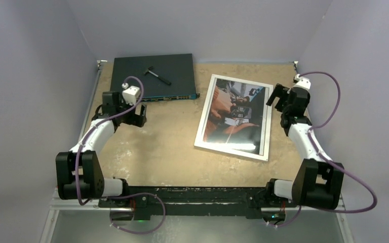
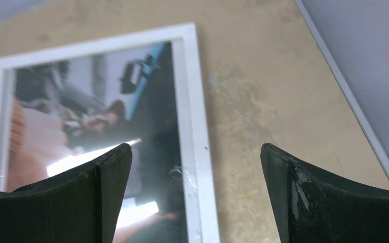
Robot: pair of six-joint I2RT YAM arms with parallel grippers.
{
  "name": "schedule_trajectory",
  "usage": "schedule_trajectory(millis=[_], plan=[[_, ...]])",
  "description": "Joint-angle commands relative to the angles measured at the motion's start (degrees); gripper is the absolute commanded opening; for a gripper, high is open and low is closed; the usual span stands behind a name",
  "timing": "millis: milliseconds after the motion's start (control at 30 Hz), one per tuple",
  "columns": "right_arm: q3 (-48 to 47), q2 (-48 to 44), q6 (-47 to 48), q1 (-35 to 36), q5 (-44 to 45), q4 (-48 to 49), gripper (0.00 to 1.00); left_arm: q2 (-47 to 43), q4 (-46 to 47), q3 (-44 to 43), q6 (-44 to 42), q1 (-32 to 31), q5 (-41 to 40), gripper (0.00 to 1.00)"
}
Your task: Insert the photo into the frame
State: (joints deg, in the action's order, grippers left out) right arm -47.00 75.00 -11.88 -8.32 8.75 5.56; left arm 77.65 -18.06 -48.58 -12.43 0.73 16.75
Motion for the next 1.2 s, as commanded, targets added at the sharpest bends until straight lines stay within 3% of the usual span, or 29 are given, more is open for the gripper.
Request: schedule_trajectory(millis=[0, 100, 233, 267, 333, 400, 567, 700, 767, 833, 933, 1067, 1167], plan=[[3.4, -4.6, -4.1, -0.5, -6.0, 12.1, 0.99, -2.1, 15.2, 4.4, 5.4, 7.0, 3.2, 1.0], [5.9, -5.7, -9.6, -0.6, 3.3, 15.4, 0.99, -0.1, 23.9, 7.5, 6.9, 10.0, 4.3, 1.0], [17.3, -4.5, -4.6, -0.7, 0.2, 37.1, 0.99, 1.8, 36.1, 14.3, 11.6, 10.3, 2.1, 1.0], [17.7, -2.9, -5.3, -0.7, 1.9, 38.1, 0.99, 1.8, 40.8, 16.8, 12.8, 10.3, 0.9, 1.0], [14.8, 1.2, -5.8, -0.7, 5.9, 31.0, 0.99, 2.6, 48.4, 20.4, 15.5, 10.4, -0.4, 1.0], [15.3, 3.3, -7.5, -0.7, 7.5, 29.2, 0.99, 4.3, 51.8, 21.4, 17.0, 10.4, -0.5, 1.0], [28.1, -3.0, -2.8, -0.7, 10.8, 53.1, 0.99, 9.1, 58.2, 21.7, 19.3, 10.4, -2.6, 1.0], [29.9, -1.5, -2.5, -0.7, 13.1, 58.2, 0.99, 11.4, 65.3, 23.9, 22.7, 10.2, -1.4, 1.0], [30.3, -0.5, -0.8, -0.7, 13.0, 61.5, 0.99, 11.9, 68.8, 25.4, 24.1, 10.0, -0.8, 1.0], [30.2, 2.4, 2.4, -0.7, 7.1, 64.5, 0.99, 11.7, 71.4, 26.4, 23.2, 9.7, -1.3, 1.0], [26.2, 3.5, 0.4, -0.7, 3.3, 56.2, 0.99, 10.3, 74.8, 27.8, 19.0, 9.2, -2.0, 1.0], [30.6, 3.9, 0.3, 0.2, 0.4, 67.5, 0.99, 11.2, 77.2, 28.2, 17.9, 9.0, -0.9, 1.0], [32.4, 5.9, 0.6, 1.3, 0.5, 73.3, 0.99, 13.1, 87.0, 31.7, 18.6, 8.1, 0.3, 1.0]])
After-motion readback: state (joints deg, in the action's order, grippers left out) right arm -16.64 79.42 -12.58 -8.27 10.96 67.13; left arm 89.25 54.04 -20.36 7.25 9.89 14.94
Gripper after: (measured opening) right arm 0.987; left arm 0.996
